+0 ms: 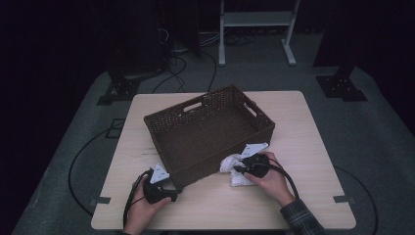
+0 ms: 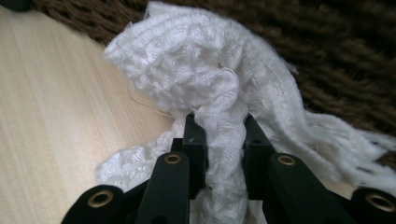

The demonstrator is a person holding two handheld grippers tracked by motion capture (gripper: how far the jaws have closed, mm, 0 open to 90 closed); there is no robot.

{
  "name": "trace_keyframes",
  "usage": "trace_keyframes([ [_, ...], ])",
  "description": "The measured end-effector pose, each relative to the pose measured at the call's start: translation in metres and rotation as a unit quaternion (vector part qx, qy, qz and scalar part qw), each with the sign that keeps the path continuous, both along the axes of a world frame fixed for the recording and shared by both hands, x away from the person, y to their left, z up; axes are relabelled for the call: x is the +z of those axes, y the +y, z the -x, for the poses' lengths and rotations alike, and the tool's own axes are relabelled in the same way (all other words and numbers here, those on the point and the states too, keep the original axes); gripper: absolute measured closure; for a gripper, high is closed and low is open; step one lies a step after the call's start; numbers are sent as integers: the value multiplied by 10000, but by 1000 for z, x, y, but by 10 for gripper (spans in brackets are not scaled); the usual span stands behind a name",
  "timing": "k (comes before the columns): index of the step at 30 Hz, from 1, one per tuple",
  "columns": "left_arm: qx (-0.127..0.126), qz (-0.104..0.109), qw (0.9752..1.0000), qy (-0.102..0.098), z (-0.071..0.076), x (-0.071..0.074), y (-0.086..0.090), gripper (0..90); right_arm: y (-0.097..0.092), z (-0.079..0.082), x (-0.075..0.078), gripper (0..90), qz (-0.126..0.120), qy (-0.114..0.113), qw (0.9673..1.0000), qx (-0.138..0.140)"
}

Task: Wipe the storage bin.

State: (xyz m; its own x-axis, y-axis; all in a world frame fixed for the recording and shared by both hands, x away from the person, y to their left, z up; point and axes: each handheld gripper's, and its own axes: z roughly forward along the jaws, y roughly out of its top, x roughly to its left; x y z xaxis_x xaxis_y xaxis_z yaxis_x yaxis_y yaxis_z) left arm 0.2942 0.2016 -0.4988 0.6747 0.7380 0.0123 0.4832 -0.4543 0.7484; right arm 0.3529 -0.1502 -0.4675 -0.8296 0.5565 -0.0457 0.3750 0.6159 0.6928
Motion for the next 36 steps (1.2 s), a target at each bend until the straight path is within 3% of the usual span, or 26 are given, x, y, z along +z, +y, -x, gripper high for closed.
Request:
trace_keyframes([
  [9,0,1,10000,-1,0,0,0,234,-1,12,26,759,-351,-331,9988,130],
  [17,6,21,10000,-4,0,0,0,234,-1,18,42,759,-603,-483,9968,197],
  [27,0,15,10000,9,0,0,0,235,5,21,63,758,-723,-683,9944,359],
  [30,0,14,10000,8,0,0,0,234,7,21,64,759,-705,-719,9941,407],
  [36,0,18,10000,8,0,0,0,234,13,16,58,759,-629,-578,9953,466],
])
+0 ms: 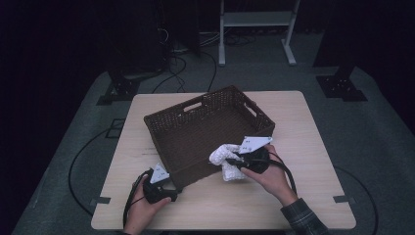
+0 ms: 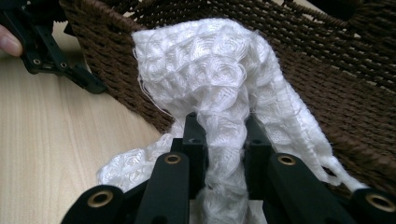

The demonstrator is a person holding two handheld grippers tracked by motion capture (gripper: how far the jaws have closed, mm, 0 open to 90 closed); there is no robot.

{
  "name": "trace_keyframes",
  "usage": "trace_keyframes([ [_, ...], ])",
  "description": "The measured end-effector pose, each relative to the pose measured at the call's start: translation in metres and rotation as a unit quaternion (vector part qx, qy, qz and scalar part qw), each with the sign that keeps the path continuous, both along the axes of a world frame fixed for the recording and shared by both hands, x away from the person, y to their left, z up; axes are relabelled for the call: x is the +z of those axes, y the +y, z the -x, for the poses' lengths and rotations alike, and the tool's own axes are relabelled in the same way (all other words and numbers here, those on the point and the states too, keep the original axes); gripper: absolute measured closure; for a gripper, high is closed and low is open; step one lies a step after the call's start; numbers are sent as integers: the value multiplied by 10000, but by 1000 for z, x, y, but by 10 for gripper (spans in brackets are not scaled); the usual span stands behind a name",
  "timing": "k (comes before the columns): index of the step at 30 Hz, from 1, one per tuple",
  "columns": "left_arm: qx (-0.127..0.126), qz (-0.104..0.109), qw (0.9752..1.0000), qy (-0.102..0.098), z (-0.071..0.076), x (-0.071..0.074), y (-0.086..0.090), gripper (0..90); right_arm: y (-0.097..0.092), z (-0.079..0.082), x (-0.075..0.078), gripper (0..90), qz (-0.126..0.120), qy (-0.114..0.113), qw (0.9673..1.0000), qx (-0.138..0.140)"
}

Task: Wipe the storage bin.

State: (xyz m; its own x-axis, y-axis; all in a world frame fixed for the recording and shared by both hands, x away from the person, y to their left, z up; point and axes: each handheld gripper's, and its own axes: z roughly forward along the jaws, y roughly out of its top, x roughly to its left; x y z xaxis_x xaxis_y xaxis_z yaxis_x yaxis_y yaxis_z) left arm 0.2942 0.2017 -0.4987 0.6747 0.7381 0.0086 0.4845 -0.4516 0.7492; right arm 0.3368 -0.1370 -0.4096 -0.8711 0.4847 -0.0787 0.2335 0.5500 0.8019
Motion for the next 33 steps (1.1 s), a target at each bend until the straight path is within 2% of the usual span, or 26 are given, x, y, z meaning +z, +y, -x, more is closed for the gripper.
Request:
trace_keyframes([
  [12,-5,-15,10000,-11,0,0,0,235,7,-6,-12,759,144,175,9997,58],
  [21,-4,1,10000,-8,0,0,0,235,11,-10,-30,760,272,413,9987,85],
  [33,-5,-4,10000,-11,0,0,0,235,17,-13,-48,760,383,613,9973,135],
])
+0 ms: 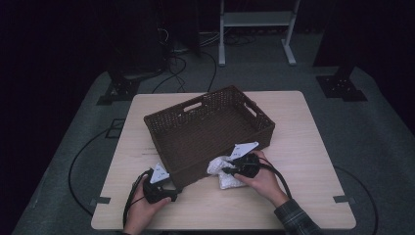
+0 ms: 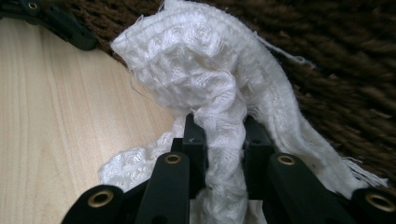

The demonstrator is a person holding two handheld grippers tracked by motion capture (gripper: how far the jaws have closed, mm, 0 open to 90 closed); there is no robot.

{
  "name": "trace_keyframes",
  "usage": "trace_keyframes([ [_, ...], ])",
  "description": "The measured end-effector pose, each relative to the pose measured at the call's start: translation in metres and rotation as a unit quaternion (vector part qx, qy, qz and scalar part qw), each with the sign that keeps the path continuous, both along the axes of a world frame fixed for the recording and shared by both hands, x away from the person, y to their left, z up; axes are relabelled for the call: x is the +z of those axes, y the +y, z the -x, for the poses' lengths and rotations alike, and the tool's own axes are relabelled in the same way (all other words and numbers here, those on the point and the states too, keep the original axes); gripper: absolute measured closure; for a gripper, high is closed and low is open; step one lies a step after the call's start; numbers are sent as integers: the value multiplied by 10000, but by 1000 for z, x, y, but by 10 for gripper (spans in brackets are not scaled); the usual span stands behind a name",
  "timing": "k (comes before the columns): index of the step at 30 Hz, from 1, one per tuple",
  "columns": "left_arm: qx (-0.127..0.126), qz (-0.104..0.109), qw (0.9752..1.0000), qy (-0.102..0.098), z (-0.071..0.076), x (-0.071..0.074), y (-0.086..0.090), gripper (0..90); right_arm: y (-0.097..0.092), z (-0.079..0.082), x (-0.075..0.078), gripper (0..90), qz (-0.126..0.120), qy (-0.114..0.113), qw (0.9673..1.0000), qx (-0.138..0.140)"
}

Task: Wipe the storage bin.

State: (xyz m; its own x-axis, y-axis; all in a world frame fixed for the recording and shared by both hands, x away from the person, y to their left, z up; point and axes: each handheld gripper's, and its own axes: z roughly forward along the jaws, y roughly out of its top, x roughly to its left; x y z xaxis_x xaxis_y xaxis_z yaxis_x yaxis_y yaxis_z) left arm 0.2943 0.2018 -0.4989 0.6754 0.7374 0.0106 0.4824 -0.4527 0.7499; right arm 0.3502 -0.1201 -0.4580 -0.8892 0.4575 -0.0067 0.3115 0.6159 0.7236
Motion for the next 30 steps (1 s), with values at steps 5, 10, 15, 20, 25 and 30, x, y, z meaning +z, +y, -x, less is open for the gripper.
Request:
trace_keyframes([
  [5,1,0,10000,0,0,0,0,235,4,0,-5,760,58,58,10000,27],
  [10,0,-3,10000,0,0,0,0,235,6,0,-10,760,133,123,9998,45],
  [15,-1,-2,10000,0,0,0,0,235,11,2,-17,759,220,171,9996,60],
  [20,-6,-2,10000,1,0,0,0,235,11,3,-15,759,251,131,9996,61],
  [25,-6,-1,10000,0,0,0,0,235,10,7,-6,759,185,-21,9998,84],
  [30,-6,2,10000,3,0,0,0,235,8,12,8,759,19,-162,9998,77],
])
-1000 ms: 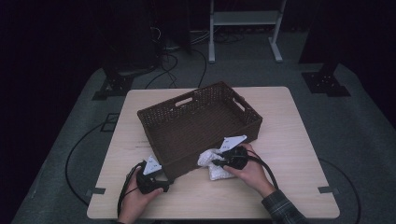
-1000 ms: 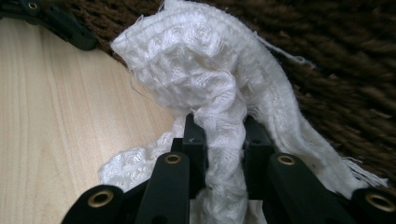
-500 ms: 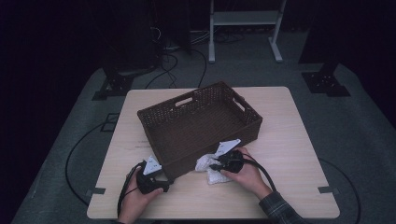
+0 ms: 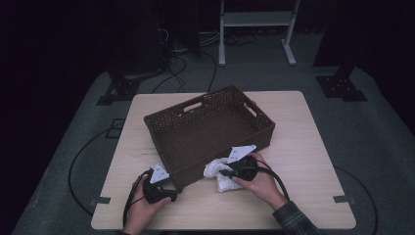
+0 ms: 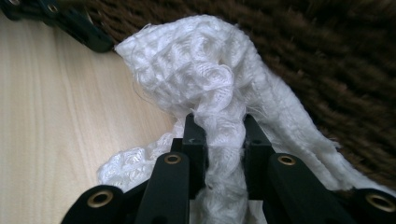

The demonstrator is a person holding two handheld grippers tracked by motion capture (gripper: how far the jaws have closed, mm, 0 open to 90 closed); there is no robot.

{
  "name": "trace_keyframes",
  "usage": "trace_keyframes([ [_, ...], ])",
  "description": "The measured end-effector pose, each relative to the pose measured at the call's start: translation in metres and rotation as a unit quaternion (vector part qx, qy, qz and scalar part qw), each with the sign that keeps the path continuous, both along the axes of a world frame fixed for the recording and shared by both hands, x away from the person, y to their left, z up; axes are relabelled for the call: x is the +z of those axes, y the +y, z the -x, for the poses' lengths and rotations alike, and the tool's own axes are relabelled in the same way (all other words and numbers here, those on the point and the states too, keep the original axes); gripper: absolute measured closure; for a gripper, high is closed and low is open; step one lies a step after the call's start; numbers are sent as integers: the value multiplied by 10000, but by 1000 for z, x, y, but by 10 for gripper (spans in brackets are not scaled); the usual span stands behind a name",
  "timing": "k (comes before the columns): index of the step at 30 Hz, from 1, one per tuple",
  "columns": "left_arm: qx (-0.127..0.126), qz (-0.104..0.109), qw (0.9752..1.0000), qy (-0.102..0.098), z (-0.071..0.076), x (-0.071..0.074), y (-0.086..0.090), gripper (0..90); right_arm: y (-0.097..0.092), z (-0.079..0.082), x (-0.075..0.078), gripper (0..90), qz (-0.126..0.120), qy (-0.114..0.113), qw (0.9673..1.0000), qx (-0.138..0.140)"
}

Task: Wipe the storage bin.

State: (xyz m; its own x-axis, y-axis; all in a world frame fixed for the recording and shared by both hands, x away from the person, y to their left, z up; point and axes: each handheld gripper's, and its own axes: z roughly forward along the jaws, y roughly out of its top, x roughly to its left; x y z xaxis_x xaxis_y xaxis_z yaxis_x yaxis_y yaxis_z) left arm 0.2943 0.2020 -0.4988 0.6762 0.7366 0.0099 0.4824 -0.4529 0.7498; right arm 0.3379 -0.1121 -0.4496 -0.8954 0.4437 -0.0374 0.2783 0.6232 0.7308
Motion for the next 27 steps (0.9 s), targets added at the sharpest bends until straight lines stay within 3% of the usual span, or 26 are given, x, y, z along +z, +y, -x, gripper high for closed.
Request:
trace_keyframes([
  [14,-9,-3,10000,11,0,0,0,236,-2,6,37,757,-236,-387,9989,84],
  [22,-23,-26,10000,14,0,0,1,236,2,11,46,756,-409,-476,9979,176],
  [27,-17,-22,10000,10,0,0,1,237,10,9,46,757,-395,-501,9976,277],
])
